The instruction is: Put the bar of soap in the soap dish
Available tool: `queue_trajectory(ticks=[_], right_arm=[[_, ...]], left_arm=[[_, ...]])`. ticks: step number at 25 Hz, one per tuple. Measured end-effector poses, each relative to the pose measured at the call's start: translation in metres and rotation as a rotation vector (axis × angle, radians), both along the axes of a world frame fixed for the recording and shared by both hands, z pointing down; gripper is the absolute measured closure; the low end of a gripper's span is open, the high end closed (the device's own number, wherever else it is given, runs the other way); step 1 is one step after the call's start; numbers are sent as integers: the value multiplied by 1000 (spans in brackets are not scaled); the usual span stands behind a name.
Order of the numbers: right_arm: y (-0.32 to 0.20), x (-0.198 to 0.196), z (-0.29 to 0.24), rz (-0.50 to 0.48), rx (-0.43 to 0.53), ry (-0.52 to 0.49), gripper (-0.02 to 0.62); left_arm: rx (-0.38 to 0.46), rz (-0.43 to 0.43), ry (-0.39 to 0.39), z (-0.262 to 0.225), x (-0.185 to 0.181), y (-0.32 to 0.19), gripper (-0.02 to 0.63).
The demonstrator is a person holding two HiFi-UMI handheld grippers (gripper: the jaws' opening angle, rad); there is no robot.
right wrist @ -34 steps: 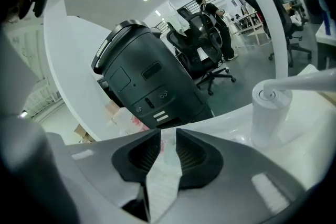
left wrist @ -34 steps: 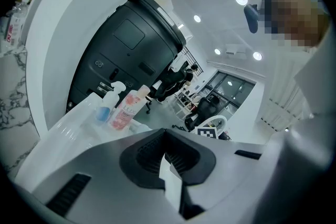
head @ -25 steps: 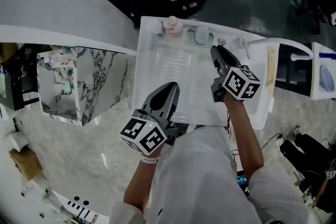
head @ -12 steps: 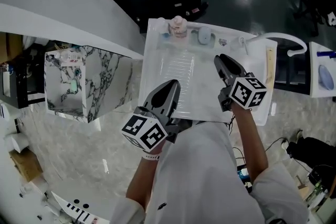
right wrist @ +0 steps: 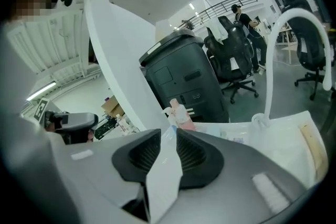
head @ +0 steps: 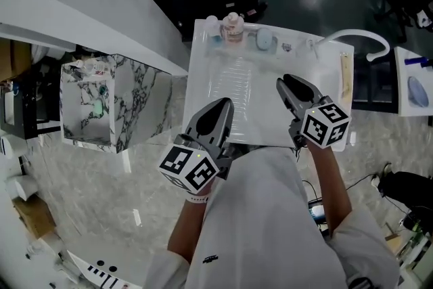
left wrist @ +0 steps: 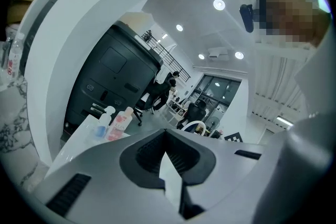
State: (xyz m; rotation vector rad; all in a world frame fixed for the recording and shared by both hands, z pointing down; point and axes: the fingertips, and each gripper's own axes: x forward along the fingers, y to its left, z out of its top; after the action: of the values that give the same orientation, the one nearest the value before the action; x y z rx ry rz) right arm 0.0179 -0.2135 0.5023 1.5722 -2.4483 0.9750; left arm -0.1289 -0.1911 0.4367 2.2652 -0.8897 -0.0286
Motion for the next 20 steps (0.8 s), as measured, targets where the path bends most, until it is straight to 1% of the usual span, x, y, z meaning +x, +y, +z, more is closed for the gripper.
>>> queue_trajectory(ticks=[10,14,17,20], right_arm=[[38,-9,-49,-30,82,80,505],[50,-12,-60,-33,93,85,517],[58,-16,-71,-57,116,93,556],[69,-11,-87,-67,164,129,581]], left_arm=[[73,11,-29,-14,-10,18,601],[97,-14,-11,-25,-16,19,601],[110,-29,2,-36,-21,22,601],[126,-10,-26,-39,-15,27,601]])
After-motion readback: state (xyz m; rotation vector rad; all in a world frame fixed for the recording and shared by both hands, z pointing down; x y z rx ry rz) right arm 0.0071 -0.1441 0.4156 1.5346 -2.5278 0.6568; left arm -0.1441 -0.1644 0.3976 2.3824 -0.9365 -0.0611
